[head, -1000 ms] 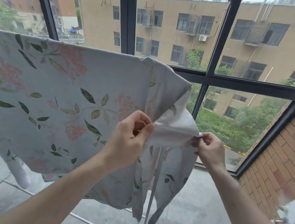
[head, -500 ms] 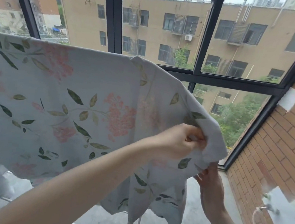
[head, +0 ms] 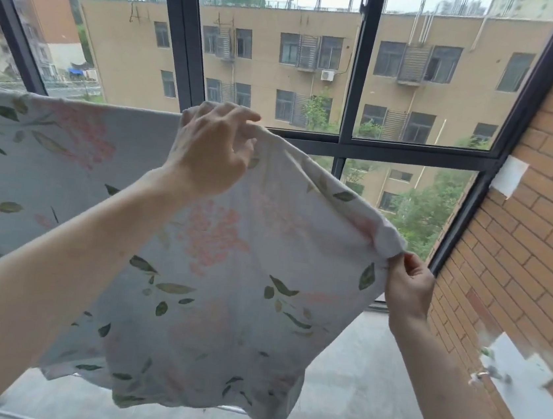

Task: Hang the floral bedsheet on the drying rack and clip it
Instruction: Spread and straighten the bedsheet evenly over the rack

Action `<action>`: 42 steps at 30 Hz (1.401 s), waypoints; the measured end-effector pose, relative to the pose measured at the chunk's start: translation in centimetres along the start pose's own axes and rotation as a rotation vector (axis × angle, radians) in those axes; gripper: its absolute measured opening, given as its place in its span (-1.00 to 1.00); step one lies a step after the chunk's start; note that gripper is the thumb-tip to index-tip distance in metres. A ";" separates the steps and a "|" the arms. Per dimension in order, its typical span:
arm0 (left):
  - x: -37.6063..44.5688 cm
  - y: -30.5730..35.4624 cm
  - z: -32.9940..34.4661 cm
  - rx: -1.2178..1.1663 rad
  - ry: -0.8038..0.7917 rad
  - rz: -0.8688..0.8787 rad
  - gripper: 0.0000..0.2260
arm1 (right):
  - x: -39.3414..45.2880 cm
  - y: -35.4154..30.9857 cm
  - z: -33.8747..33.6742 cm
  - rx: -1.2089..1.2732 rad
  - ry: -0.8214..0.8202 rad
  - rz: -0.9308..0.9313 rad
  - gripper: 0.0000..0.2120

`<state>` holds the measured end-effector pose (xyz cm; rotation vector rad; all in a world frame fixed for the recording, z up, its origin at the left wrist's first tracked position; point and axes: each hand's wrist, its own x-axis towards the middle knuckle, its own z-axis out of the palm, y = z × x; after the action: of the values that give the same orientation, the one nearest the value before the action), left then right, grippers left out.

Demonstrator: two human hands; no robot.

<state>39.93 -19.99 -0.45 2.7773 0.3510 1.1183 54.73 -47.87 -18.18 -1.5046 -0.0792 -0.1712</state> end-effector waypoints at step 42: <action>5.6 -7.9 -7.4 0.094 -0.193 -0.375 -0.86 | 3.3 -17.0 15.6 -0.335 -0.569 -0.513 -0.91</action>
<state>37.43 -10.68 6.99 2.7057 0.8744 0.7581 56.03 -33.52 0.13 -1.8052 -0.9358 -0.1657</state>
